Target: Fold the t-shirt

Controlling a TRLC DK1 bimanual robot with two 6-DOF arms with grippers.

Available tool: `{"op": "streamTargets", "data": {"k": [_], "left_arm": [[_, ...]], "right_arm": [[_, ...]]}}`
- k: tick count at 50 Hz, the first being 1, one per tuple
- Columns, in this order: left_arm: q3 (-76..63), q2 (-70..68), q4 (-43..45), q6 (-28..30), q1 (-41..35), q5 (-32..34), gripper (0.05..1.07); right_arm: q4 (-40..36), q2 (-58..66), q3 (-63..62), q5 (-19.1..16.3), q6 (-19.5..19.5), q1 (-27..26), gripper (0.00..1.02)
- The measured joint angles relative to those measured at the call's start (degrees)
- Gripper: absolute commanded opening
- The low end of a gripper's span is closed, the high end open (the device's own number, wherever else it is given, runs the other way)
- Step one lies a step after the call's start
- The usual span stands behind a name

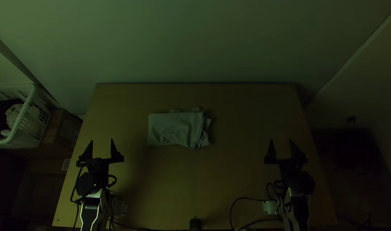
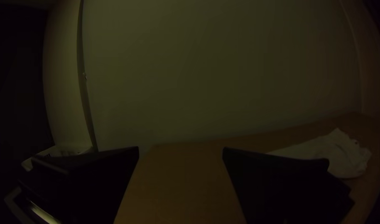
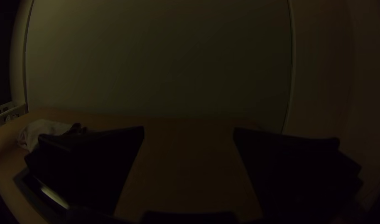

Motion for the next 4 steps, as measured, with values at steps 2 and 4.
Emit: {"op": "streamTargets", "data": {"k": [2,4], "left_arm": [[0.0,0.0,0.0,0.0,0.0,0.0,1.02],[0.0,0.0,0.0,0.0,0.0,0.0,1.02]], "right_arm": [[0.0,0.0,0.0,0.0,0.0,0.0,0.98],[0.0,0.0,0.0,0.0,0.0,0.0,0.98]]}}
